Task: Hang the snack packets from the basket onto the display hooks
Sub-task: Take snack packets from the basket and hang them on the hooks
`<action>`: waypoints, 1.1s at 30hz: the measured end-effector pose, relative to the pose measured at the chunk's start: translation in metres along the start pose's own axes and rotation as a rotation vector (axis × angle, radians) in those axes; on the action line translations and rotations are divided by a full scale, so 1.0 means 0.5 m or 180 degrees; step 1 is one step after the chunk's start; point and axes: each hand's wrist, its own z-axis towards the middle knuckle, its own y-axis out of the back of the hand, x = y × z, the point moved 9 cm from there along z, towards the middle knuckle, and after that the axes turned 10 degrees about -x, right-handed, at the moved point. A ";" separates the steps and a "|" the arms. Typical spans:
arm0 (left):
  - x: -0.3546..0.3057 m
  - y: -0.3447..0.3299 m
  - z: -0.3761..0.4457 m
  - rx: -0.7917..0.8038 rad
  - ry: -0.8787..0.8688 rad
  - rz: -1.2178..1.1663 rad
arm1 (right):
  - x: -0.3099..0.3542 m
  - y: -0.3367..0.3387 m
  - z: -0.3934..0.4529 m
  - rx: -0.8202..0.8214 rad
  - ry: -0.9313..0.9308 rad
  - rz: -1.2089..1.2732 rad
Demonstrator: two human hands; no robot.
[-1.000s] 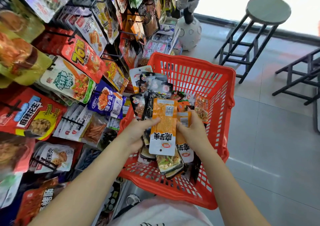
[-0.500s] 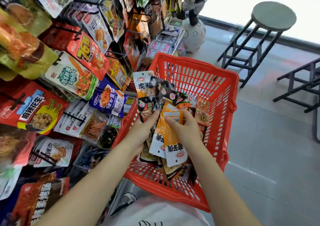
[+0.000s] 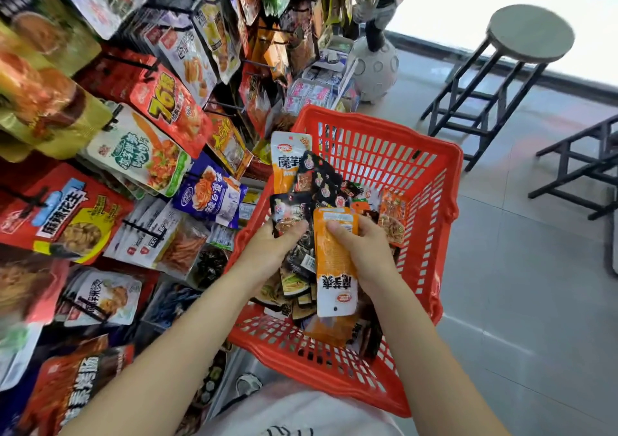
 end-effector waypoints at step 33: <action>-0.227 0.021 -0.130 0.0636 0.0076 -0.1240 | 0.303 -0.127 -0.085 0.0994 0.0605 0.0992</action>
